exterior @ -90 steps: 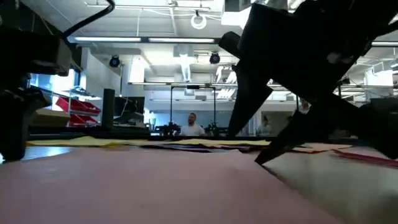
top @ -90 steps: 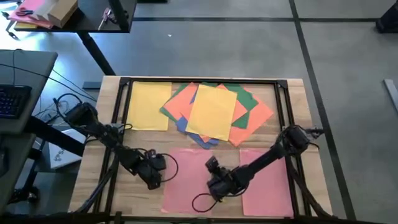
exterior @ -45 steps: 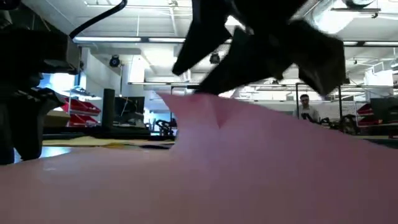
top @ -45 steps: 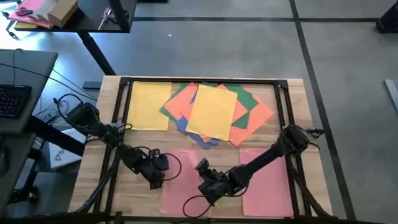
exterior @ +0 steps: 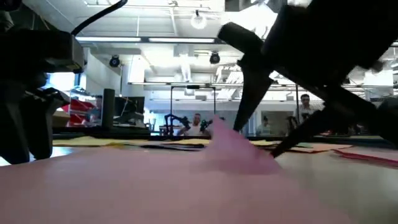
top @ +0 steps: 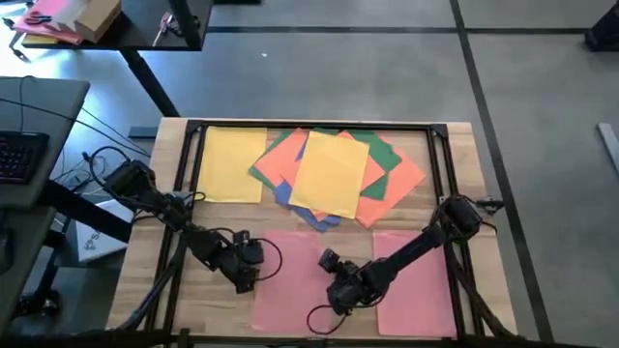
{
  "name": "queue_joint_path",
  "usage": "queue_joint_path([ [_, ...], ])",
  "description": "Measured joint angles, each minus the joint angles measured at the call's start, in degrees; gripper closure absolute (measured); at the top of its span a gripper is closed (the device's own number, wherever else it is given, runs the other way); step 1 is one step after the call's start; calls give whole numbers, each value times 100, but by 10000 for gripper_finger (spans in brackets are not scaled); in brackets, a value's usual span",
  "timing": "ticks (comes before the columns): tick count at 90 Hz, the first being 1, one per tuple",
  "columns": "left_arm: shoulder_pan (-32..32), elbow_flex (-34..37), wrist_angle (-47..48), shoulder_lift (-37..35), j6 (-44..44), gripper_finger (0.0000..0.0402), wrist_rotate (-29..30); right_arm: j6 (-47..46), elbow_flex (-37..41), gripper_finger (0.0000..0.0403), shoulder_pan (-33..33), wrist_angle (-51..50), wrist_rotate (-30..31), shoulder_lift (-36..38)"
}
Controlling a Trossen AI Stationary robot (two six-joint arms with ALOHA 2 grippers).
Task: Organize paper
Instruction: Stack the pink paper on top of the stacked pink papers
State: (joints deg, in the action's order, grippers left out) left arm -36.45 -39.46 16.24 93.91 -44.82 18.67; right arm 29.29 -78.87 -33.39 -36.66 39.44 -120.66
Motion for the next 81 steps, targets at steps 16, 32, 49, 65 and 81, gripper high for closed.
queue_joint_path([
  [16, 7, 0, -14, 7, -5, 229, 95, -78, 0, 208, 0, 156, 125, 0],
  [32, 9, 0, -17, 4, -147, 229, 95, -76, -9, 208, -74, 265, 886, 0],
  [49, 9, 2, -153, -2, -164, 229, 134, -88, 123, 208, -218, 160, 809, 0],
  [65, 7, 2, -247, 0, -370, 229, 182, -792, 151, 208, -363, -283, 955, 0],
  [81, 7, 2, -294, 0, -461, 229, 222, -1011, 151, 208, -473, -102, 987, 0],
])
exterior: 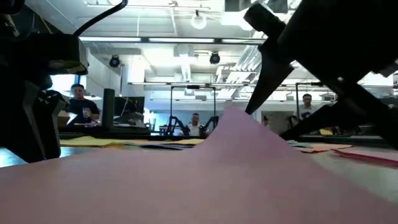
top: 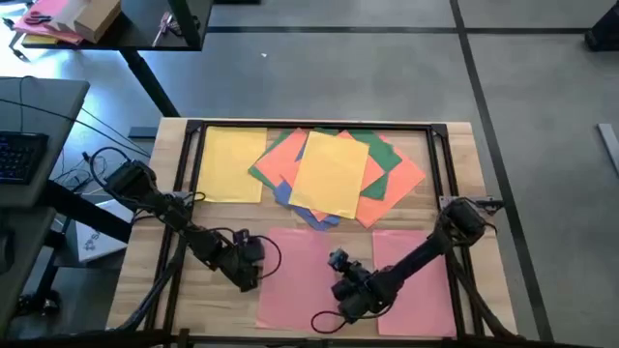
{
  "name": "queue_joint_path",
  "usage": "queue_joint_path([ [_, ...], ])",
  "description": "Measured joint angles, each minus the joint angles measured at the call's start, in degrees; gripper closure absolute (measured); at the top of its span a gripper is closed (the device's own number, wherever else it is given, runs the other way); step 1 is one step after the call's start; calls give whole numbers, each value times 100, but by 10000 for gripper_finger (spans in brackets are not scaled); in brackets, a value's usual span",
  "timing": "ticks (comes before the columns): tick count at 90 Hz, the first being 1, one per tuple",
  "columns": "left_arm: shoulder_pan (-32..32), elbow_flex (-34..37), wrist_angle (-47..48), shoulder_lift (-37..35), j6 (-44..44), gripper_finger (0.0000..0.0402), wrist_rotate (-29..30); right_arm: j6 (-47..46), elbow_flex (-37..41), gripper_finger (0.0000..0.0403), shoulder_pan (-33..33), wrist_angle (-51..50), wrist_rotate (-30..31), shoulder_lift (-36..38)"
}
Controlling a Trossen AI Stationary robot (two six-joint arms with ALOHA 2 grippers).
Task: Organize paper
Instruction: Stack the pink paper on top of the stacked pink papers
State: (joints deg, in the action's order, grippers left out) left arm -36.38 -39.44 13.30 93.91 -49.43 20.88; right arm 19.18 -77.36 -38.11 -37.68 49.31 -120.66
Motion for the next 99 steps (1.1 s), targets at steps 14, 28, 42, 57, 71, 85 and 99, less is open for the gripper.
queue_joint_path([
  [14, 2, 2, -37, 0, -7, 229, 0, -495, 0, 208, -80, -154, -12, 0],
  [28, 2, 0, -66, 0, -198, 229, 31, -1321, 0, 208, -142, -286, -26, -10],
  [42, 2, 0, -109, 0, -303, 229, 66, -1437, 0, 208, -140, -207, 41, -94],
  [57, 17, -2, -112, 0, -401, 229, 7, -2282, 0, 208, -82, -280, 274, -94],
  [71, 60, -2, -120, -7, -451, 229, -62, -3259, 0, 208, -78, -505, 88, -94],
  [85, 133, -7, -138, -7, -431, 229, -116, -3978, 0, 208, -13, -747, 46, -94],
  [99, 203, -9, -157, -4, -421, 229, -119, -4359, 0, 208, 90, -783, -123, -94],
])
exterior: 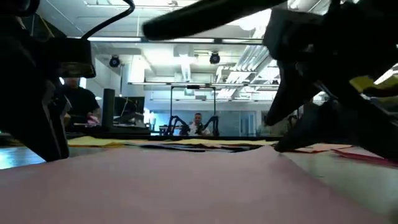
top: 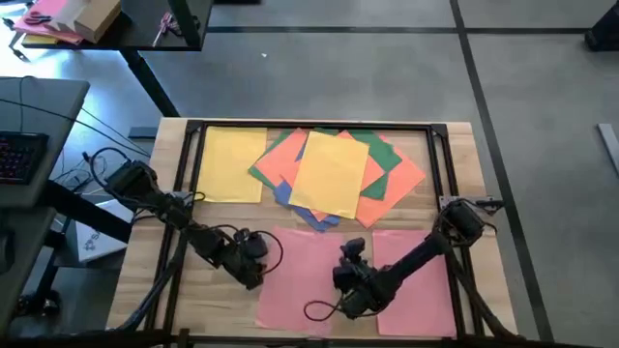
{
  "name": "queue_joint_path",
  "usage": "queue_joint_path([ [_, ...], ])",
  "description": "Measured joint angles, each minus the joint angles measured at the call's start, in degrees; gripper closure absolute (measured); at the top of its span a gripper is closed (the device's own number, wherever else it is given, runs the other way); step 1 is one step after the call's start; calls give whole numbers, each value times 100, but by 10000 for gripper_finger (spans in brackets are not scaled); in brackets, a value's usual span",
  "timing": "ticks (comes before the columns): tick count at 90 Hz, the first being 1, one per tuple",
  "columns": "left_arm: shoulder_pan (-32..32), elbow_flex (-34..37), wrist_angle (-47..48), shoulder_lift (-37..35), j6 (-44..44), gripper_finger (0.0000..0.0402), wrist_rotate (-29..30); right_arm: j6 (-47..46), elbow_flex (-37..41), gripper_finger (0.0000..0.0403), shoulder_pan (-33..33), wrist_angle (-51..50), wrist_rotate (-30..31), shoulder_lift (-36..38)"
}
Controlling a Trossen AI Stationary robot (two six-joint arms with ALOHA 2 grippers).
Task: Organize paper
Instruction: Stack the pink paper on top of the stacked pink papers
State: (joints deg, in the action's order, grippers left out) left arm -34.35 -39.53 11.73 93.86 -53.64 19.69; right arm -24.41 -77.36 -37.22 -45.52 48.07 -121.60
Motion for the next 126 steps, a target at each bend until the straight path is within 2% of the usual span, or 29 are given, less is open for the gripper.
queue_joint_path([
  [17, 113, 0, -9, 0, 221, 229, -141, 651, 0, 208, 87, -94, 413, 0],
  [31, 198, 0, -17, 0, 430, 229, -326, 724, 62, 208, 58, -216, 160, 0],
  [43, 235, 0, -13, 0, 594, 229, -381, 1641, 255, 208, -78, -26, 44, 3],
  [54, 263, 0, -13, 0, 672, 229, -397, 1798, 450, 208, -276, -2, -27, 45],
  [66, 269, 2, -69, 0, 712, 229, -301, 2608, 542, 208, -341, 723, -11, 55],
  [84, 273, 8, -222, 9, 773, 229, -174, 4347, 525, 208, -174, 2458, -130, 30],
  [96, 274, 9, -247, 11, 757, 229, -132, 4898, 533, 208, -105, 2729, -19, 15],
  [104, 276, 9, -244, 11, 777, 229, -119, 4959, 531, 208, -113, 2435, 105, 15],
  [112, 276, 7, -210, 11, 777, 229, -119, 4458, 522, 208, -216, 1616, 133, 26],
  [126, 276, 7, -189, 11, 777, 229, -115, 3675, 527, 208, -362, 786, -320, 27],
])
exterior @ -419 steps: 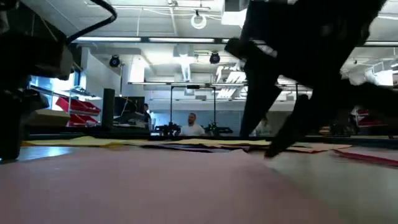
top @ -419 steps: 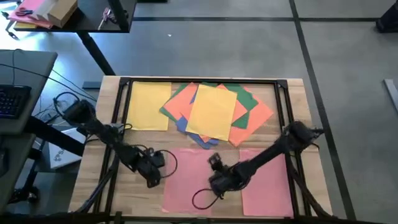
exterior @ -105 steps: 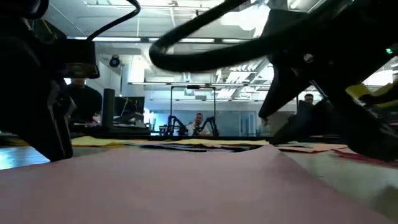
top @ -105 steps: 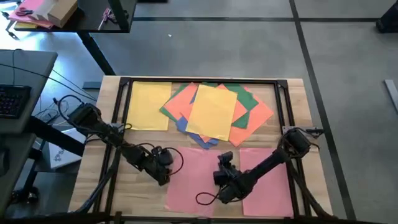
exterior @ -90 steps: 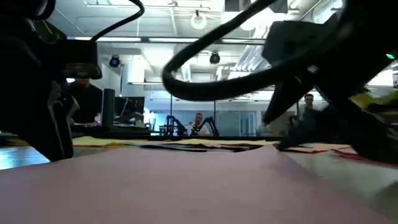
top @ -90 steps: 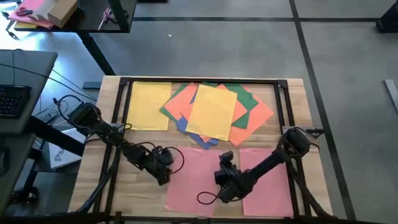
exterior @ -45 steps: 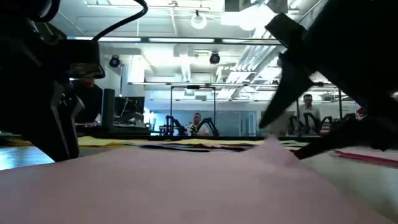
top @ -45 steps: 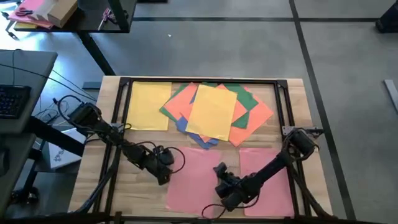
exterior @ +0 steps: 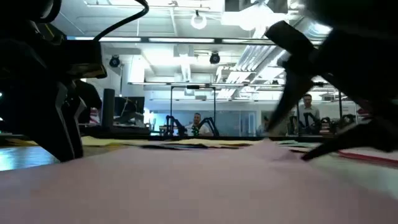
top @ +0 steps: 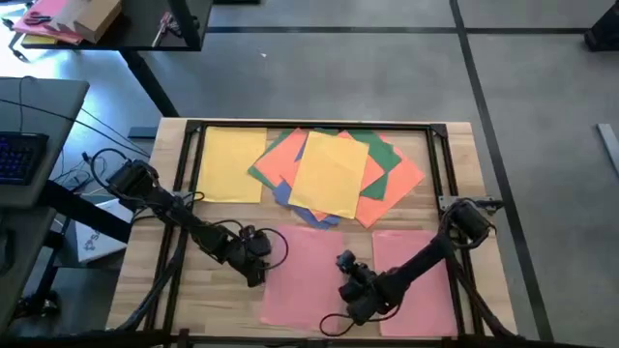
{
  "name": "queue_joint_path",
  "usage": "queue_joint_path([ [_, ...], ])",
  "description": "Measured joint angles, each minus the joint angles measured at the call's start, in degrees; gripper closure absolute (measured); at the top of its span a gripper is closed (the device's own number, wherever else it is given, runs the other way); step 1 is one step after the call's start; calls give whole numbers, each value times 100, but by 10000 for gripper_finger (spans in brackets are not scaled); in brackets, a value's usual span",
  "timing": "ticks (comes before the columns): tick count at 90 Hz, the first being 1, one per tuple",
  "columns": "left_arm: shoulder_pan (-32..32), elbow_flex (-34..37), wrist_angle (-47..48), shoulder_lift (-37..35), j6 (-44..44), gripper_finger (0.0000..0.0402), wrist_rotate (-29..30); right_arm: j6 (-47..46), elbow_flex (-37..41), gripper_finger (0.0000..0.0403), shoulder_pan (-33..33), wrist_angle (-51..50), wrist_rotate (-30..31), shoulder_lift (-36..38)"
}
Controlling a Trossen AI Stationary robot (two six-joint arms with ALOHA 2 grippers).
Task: Organize paper
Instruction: Stack the pink paper on top of the stacked pink papers
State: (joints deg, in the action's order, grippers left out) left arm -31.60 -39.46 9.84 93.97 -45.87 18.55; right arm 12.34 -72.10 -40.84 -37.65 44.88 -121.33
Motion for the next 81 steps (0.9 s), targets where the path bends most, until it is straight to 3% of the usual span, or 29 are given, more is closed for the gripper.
queue_joint_path([
  [32, 20, 3, -75, 2, 57, 229, 206, 1172, 20, 208, 254, 1603, -191, -11],
  [63, 275, 11, -71, 9, 116, 229, 638, 738, -5, 209, 184, 1200, -292, -14],
  [81, 465, -14, -265, 269, 98, 229, 777, 1092, 19, 216, 76, 1730, -295, -11],
])
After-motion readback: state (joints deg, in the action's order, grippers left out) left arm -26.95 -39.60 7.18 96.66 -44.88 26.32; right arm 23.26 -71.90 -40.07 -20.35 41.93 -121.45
